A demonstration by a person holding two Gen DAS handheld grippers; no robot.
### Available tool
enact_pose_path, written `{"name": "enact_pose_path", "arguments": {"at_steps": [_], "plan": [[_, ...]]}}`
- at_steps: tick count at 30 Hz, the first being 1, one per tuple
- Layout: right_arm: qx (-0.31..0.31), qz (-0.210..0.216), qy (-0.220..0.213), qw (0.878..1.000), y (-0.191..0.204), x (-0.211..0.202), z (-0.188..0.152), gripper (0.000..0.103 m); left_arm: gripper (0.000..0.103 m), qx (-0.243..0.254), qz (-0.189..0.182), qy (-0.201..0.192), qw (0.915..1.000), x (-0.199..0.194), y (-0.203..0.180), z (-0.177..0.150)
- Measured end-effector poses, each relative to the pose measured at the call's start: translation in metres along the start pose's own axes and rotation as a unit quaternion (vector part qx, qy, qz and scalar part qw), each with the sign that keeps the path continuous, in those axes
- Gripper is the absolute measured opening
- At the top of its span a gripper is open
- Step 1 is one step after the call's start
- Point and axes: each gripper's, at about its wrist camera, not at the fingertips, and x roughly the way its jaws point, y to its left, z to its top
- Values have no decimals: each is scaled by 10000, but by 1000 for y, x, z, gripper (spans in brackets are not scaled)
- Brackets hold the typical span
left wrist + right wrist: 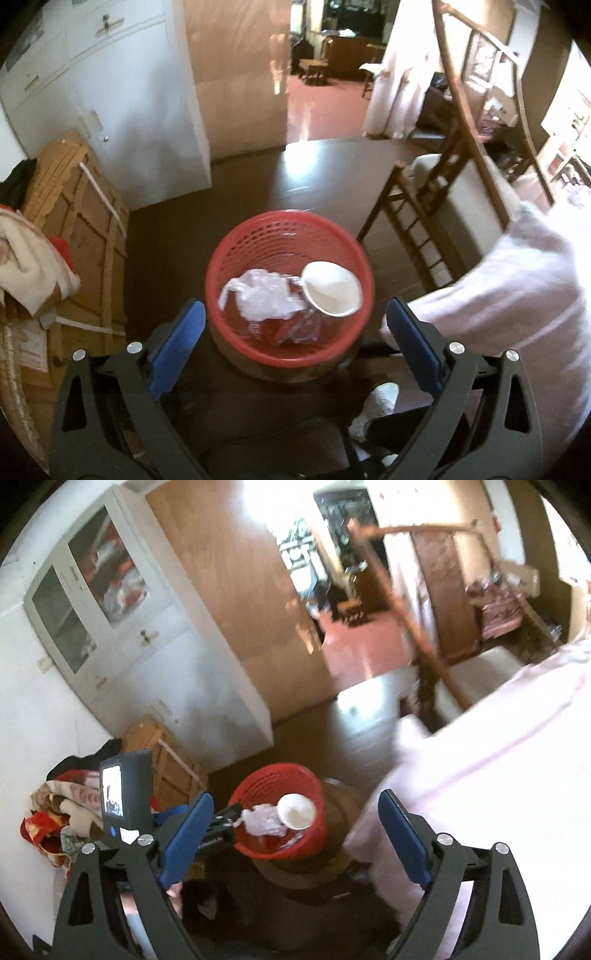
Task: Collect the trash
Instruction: 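Swing both tools back toward the table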
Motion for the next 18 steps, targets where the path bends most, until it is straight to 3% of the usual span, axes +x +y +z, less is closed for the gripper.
{"name": "enact_pose_path", "arguments": {"at_steps": [4,9,15,18], "plan": [[38,-414,-481,9980,-31,-68,-5,92,95,332,-174,-348,9987,-34,-35,-3],[322,-981,-842,9911,-77,-134,-21,93,96,706,-735,-671,9925,-74,-88,-7],[693,-1885,-1162,9727,-145,-207,-52,93,96,1468,-1730,-970,9691,-122,-170,-23],[846,-2233,-1220,9634,-172,-235,-68,93,96,1833,-1990,-1019,9573,-136,-210,-34]]}}
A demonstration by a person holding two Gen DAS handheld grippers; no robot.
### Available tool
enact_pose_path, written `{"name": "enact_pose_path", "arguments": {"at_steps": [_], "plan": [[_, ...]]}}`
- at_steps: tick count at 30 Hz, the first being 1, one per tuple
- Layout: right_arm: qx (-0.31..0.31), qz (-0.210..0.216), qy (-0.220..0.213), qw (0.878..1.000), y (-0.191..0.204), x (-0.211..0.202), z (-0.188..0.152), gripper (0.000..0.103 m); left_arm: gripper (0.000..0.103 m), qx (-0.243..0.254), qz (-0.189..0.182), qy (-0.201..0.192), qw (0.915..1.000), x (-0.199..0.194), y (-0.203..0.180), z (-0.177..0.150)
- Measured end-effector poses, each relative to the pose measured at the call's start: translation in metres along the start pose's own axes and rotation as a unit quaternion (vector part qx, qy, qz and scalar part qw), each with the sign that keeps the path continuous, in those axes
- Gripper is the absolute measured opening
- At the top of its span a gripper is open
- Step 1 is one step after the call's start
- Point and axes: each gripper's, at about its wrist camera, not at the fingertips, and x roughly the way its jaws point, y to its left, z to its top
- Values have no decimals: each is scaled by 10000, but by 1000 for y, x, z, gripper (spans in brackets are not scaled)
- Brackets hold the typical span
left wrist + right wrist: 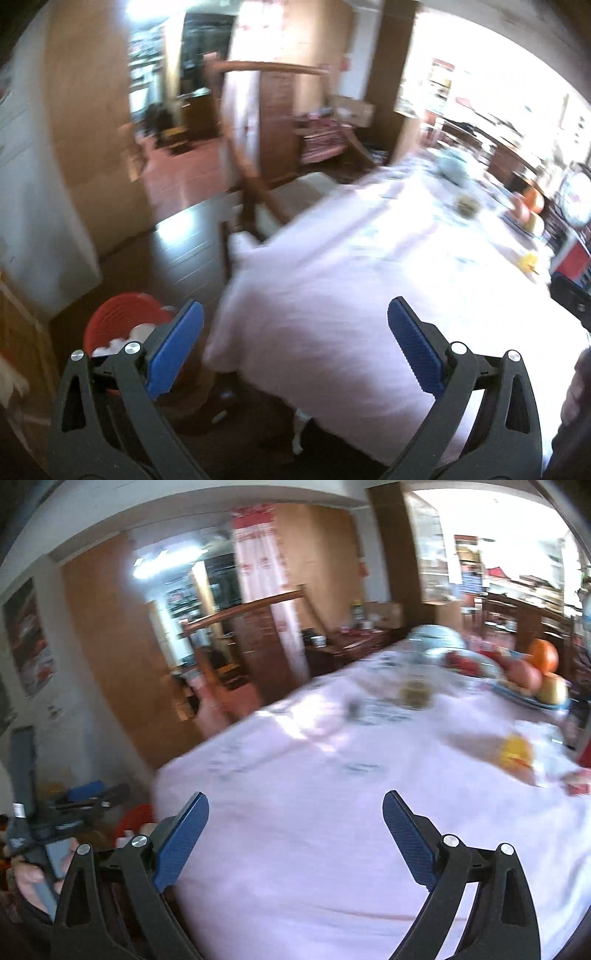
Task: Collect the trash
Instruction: 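Swing both tools back toward the table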
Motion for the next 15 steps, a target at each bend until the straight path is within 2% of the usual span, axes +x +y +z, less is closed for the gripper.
{"name": "enact_pose_path", "arguments": {"at_steps": [3,8,11,13,15], "plan": [[274,-462,-93,9985,-55,-15,-3,94,96,430,-405,41,9982,7,-51,4],[934,-976,-242,9905,-125,-27,-19,94,96,1042,-798,126,9913,22,-124,10],[1552,-1143,-372,9805,-166,-34,-28,94,96,1269,-1093,208,9856,33,-169,14],[1922,-1411,-308,9707,-188,-35,-31,94,96,1415,-1226,269,9820,40,-194,14],[2095,-1647,-418,9629,-205,-43,-36,94,96,1537,-1377,335,9779,48,-225,15]]}}
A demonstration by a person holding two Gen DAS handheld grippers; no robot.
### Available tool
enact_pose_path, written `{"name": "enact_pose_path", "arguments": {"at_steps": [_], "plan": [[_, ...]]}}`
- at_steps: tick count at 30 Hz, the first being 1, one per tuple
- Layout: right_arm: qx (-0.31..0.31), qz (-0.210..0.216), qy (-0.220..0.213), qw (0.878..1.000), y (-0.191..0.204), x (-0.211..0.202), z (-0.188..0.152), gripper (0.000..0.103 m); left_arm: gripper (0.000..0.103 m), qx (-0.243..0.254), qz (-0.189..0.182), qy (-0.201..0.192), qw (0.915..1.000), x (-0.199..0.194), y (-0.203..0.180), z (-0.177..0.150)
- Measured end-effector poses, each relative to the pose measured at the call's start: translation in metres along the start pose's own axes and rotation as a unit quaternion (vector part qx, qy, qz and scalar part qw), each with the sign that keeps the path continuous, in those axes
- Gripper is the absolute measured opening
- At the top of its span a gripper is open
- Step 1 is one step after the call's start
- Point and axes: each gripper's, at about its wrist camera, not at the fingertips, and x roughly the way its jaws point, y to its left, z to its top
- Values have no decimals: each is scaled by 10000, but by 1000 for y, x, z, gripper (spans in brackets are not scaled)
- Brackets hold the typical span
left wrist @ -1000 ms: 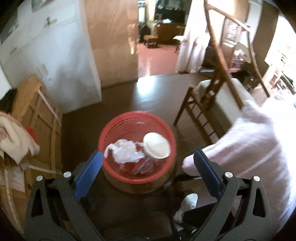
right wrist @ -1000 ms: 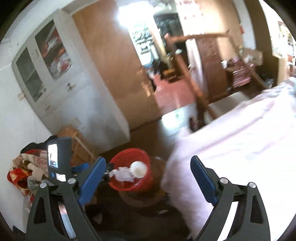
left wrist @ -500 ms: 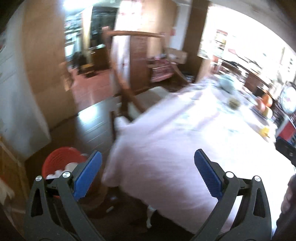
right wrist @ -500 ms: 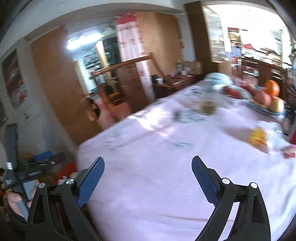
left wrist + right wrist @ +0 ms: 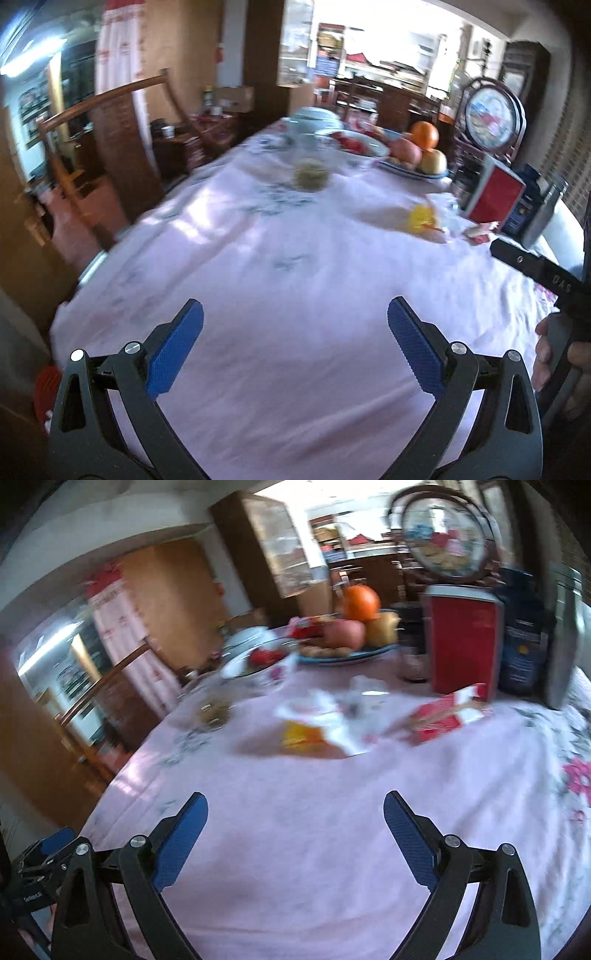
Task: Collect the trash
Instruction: 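Swing both tools back toward the table, then grasp the red-white Budweiser carton with the right tool while the left tool grasps the yellow mesh item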
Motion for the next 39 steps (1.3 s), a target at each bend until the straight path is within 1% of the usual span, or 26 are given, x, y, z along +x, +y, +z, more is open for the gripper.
{"name": "enact_pose_path", "arguments": {"at_steps": [2,4,7,9,13,16,19,21,22,23,24,26,28,30,31,33,34,36,37,39], "plan": [[220,-358,-226,9989,-17,-4,2,94,96,64,-107,80,9999,16,-17,8],[361,-621,-330,9969,-33,-5,6,94,96,106,-276,184,9994,35,-35,16],[634,-914,-355,9932,-57,-3,10,94,96,206,-461,411,9979,64,-61,27],[739,-1055,-342,9911,-69,1,12,94,96,286,-457,482,9974,76,-74,33],[851,-1279,-266,9878,-83,6,14,94,96,394,-468,627,9962,112,-110,58],[899,-1356,-160,9866,-88,5,12,94,96,352,-418,590,9968,132,-124,70],[891,-1428,-39,9857,-90,13,10,95,96,246,-323,407,9983,147,-123,64],[858,-1505,32,9849,-90,19,7,95,96,510,-228,483,9973,153,-123,60],[846,-1532,53,9846,-89,21,6,95,96,685,-256,433,9964,152,-123,58],[809,-1562,98,9844,-89,26,5,95,96,705,-209,313,9968,149,-121,58],[787,-1565,125,9845,-88,29,3,95,96,721,-169,272,9969,148,-121,58],[778,-1568,118,9845,-88,34,1,95,96,765,-314,337,9960,148,-122,61],[755,-1590,72,9844,-87,37,-1,94,96,688,-492,447,9954,150,-120,61],[697,-1746,-32,9822,-86,38,-3,94,96,619,-528,592,9949,155,-118,61],[614,-1961,-48,9786,-83,41,-4,94,96,573,-529,637,9949,157,-116,62],[599,-2190,-28,9739,-81,41,-3,92,96,510,-532,673,9950,159,-113,62],[684,-2143,-12,9744,-82,41,-1,92,96,516,-523,664,9951,161,-112,63],[930,-1962,10,9761,-85,41,8,88,96,600,-405,579,9957,162,-112,64],[954,-1974,19,9757,-86,43,15,87,96,620,-368,565,9958,163,-112,64],[974,-1954,-6,9759,-88,52,30,81,96,576,-407,640,9955,167,-110,64]]}}
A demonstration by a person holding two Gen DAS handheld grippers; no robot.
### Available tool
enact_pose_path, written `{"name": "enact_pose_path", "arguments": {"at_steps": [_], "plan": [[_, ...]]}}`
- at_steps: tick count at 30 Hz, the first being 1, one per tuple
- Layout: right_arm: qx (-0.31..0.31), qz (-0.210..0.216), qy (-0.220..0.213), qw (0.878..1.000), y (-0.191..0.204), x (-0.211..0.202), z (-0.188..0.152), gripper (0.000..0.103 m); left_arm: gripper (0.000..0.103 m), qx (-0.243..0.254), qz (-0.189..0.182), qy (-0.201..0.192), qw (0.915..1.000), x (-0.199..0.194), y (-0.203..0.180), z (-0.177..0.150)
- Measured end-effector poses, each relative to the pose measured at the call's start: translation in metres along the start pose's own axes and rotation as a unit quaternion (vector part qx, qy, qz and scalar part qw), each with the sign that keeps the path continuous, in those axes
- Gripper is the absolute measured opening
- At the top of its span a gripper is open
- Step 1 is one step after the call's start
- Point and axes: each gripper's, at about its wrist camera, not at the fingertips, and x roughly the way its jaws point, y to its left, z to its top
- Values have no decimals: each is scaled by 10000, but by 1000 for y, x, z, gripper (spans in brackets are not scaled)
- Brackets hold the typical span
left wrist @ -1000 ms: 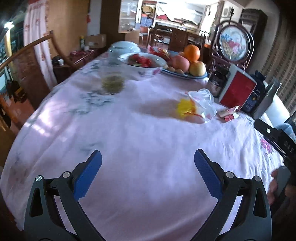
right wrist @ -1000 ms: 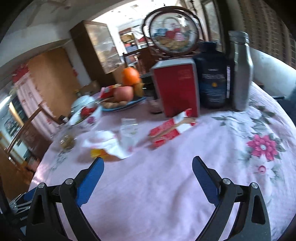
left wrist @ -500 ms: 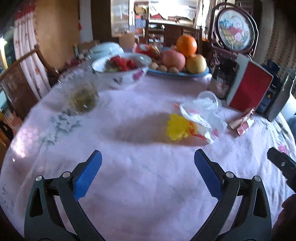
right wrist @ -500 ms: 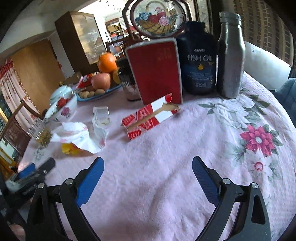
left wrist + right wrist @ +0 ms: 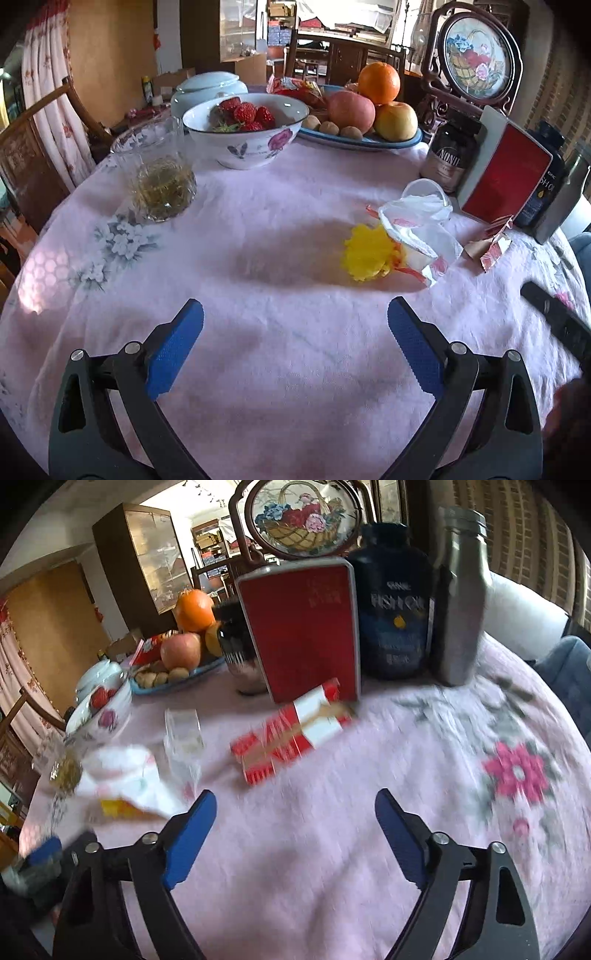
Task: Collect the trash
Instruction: 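Grasp the red-white Budweiser carton with the right tool while the left tool grasps the yellow mesh item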
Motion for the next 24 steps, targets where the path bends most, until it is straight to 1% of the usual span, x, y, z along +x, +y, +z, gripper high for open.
{"name": "enact_pose_path", "arguments": {"at_steps": [4,6,10,12,14,16,17,18,19,21,23,24], "plan": [[387,69,256,9989,6,28,21,73,96,-131,-22,119,9998,6,7,2],[479,-14,298,9984,11,42,28,64,96,-188,-24,135,9997,6,10,2],[538,-374,394,9971,19,66,37,57,96,-291,-127,145,9994,4,13,4],[592,-513,533,9955,20,79,39,50,96,-292,-147,122,9994,3,13,5],[517,-651,560,9950,22,84,41,45,96,-272,-132,119,9995,3,12,5],[374,-796,565,9945,24,86,42,36,96,-276,-149,114,9994,3,11,5],[345,-811,579,9944,24,85,42,27,96,-265,-155,122,9995,3,11,5],[342,-745,608,9948,23,84,43,19,96,-247,-159,124,9995,3,10,5],[357,-708,634,9948,21,82,43,16,96,-238,-159,123,9995,3,9,6],[469,-532,627,9955,15,72,41,6,96,-222,-163,117,9996,3,8,5],[557,-281,595,9963,9,60,36,2,96,-212,-157,113,9996,3,8,5],[601,-116,610,9963,4,52,31,2,96,-215,-154,111,9996,3,8,5]]}}
